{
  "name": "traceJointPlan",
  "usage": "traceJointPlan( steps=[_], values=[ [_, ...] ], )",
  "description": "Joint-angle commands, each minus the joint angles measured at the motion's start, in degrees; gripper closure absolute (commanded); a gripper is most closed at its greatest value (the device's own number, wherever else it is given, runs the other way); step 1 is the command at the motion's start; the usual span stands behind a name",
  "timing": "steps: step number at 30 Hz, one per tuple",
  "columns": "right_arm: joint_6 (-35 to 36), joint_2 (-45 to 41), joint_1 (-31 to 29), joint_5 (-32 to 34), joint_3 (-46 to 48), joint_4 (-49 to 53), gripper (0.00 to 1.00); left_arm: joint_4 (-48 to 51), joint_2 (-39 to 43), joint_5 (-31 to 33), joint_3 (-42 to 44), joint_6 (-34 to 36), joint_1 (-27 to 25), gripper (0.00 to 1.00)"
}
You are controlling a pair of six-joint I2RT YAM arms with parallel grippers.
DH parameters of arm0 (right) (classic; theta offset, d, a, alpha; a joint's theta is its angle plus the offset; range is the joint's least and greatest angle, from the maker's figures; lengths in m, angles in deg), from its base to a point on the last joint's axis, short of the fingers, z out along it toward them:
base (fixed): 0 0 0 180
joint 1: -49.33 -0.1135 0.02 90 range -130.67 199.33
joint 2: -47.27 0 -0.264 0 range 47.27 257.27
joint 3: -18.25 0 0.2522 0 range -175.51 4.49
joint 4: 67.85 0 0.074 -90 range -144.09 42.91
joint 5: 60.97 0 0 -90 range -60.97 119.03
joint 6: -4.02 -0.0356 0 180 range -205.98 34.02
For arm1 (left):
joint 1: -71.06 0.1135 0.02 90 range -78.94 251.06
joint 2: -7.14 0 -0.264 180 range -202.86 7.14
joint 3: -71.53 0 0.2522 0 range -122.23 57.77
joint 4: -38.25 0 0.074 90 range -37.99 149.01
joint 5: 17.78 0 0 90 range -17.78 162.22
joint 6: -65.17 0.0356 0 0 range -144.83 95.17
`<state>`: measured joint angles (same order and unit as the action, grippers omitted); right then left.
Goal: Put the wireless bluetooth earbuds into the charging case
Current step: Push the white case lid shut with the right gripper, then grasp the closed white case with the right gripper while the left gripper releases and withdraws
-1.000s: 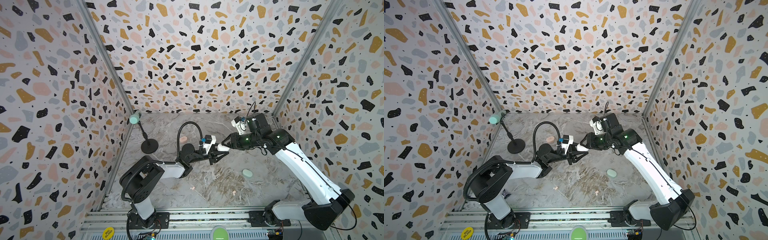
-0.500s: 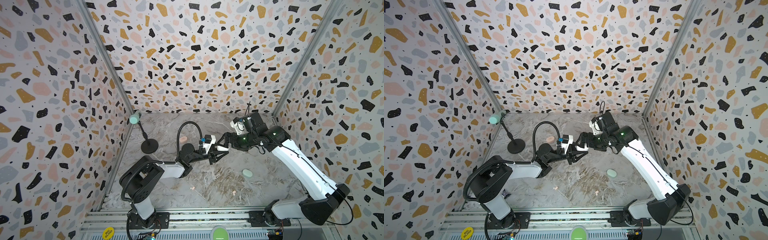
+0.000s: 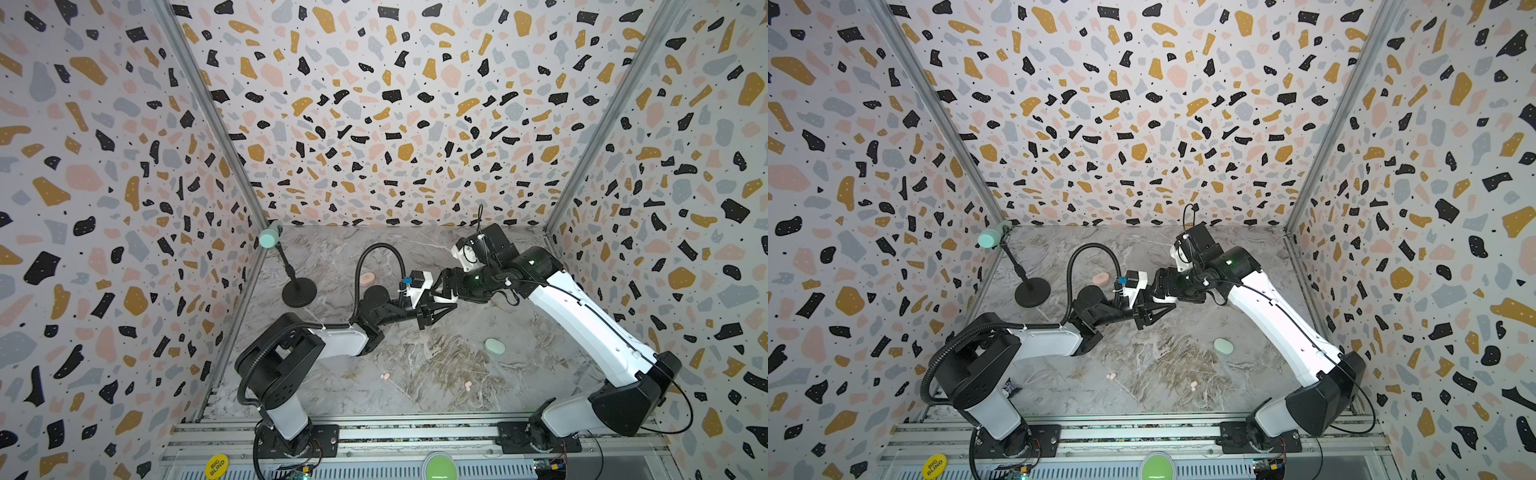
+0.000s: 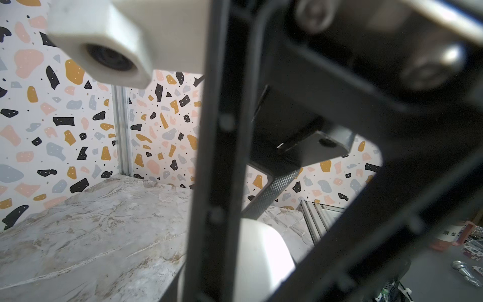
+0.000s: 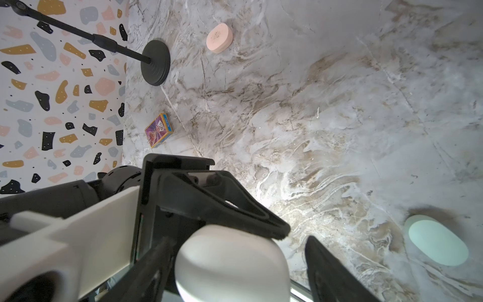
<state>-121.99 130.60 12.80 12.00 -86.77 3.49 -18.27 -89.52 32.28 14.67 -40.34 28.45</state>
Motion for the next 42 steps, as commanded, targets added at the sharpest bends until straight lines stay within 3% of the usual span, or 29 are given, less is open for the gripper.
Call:
traceJointPlan(
  steps=[1, 21, 23, 27, 32, 37, 42],
  values=[
    [-0.2, -0.02, -0.56, 1.29, -1.99, 2.63, 0.27, -1.09, 1.88, -0.14, -0.32, 1.92, -0.34, 0.96],
    [-0.54, 0.91, -2.06, 3.65, -1.9, 3.86, 0.54, -0.43, 1.56, -0.57, -0.46, 2.01, -0.31, 0.93],
    [-0.72, 0.4, -1.58, 4.22, -1.47, 3.31, 0.54, 0.0, 1.65, -0.6, -0.18, 2.19, -0.3, 0.83],
    [-0.99, -1.54, 0.54, 4.98, 1.07, 1.0, 0.54, 3.91, 2.97, 1.04, 2.1, 3.46, -0.35, 0.4],
    [0.16, -4.41, 4.19, 5.73, 6.87, -2.96, 0.54, 16.14, 7.97, 8.39, 6.1, 7.9, -0.31, 0.0],
    [3.97, -6.55, 8.55, 9.15, 17.9, -8.28, 0.54, 28.34, 13.76, 17.23, 7.17, 11.86, -0.28, 0.0],
    [7.31, -7.47, 13.46, 11.1, 30.58, -19.25, 0.54, 42.18, 17.29, 30.21, 5.41, 14.51, 0.01, 0.0]
  ],
)
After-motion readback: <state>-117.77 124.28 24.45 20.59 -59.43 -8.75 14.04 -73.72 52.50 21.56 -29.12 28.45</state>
